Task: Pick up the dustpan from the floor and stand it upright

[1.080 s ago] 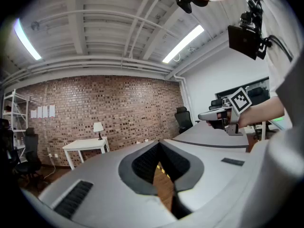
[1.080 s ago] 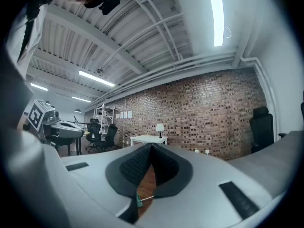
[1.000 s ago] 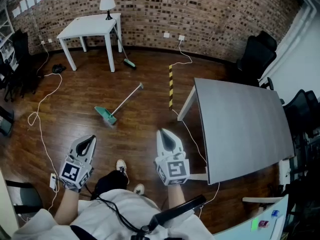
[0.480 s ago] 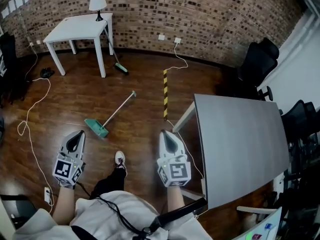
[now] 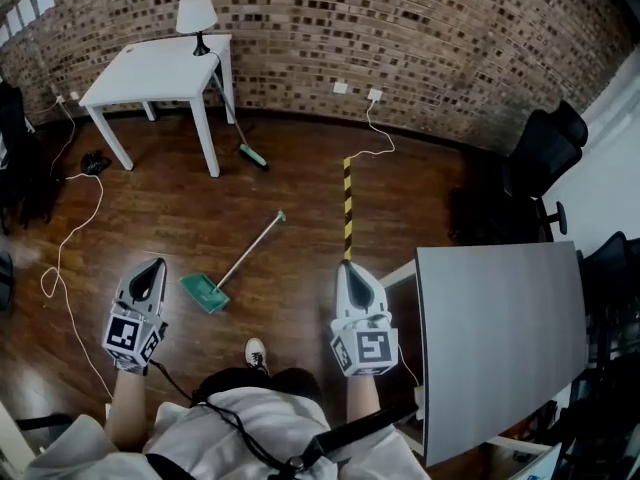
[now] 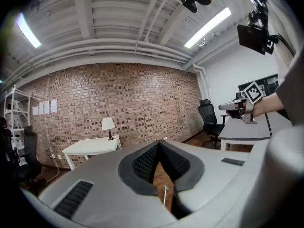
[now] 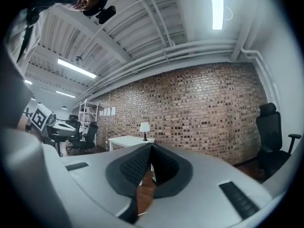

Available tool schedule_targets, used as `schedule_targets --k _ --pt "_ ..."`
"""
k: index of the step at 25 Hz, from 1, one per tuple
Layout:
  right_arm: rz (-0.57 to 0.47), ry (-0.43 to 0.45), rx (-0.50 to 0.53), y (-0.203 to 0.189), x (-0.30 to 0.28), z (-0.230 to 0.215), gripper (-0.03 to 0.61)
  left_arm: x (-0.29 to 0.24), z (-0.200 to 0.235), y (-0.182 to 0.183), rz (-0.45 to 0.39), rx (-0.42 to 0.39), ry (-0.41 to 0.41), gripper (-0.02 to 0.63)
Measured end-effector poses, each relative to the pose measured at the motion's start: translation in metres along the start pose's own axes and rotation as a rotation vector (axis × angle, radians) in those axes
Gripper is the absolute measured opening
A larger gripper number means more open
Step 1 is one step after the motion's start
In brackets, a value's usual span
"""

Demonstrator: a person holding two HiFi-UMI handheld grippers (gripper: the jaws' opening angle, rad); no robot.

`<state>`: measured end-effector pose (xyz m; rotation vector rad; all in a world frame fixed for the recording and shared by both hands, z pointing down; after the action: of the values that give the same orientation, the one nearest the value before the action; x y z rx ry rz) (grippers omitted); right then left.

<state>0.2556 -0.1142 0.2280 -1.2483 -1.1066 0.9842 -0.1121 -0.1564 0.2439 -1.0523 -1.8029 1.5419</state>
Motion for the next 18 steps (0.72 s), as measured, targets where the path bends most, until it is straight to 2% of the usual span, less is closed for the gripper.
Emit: schedule_targets --k 3,8,10,11,13,15,18 --pt "0.000 0.003 0.015 0.005 -0.024 -0.014 -0.018 -0.029 0.001 0.002 0.006 0.011 -0.014 -0.006" --pt "-0.008 0.026 -0.036 0.011 -0.049 -0.032 -0.018 -0.054 -0.003 0.007 0.013 0.024 0.005 -0.008" --pt "-0.013 0.065 -0.053 0.013 -0.062 -0.031 -0.018 -0.058 0.000 0.007 0.014 0.023 0.013 -0.006" --pt "-0.010 0.095 -0.068 0.013 -0.069 -0.031 0.008 -0.059 0.002 0.007 0.005 0.025 0.014 -0.006" --pt "0.010 0.156 -0.099 0.009 -0.082 -0.027 0.019 -0.058 0.005 0.009 -0.024 0.034 0.020 0.014" --pt "0.034 0.192 -0.104 0.002 -0.094 -0.022 0.021 -0.051 0.014 0.002 -0.025 0.042 0.049 0.012" --pt "0.066 0.198 -0.115 -0.016 -0.115 -0.015 0.026 -0.039 0.034 -0.027 0.035 0.077 0.093 0.018"
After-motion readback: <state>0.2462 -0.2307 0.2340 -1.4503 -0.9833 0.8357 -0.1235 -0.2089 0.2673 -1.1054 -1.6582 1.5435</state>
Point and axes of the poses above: the fingertips, and each gripper's own axes: x backward along the fingers, z to its left, y out of its top, the point moved 3 cm from there along x, backward along the fingers, and after that the axes turned 4 degrees about -z, right-handed, at the moved point
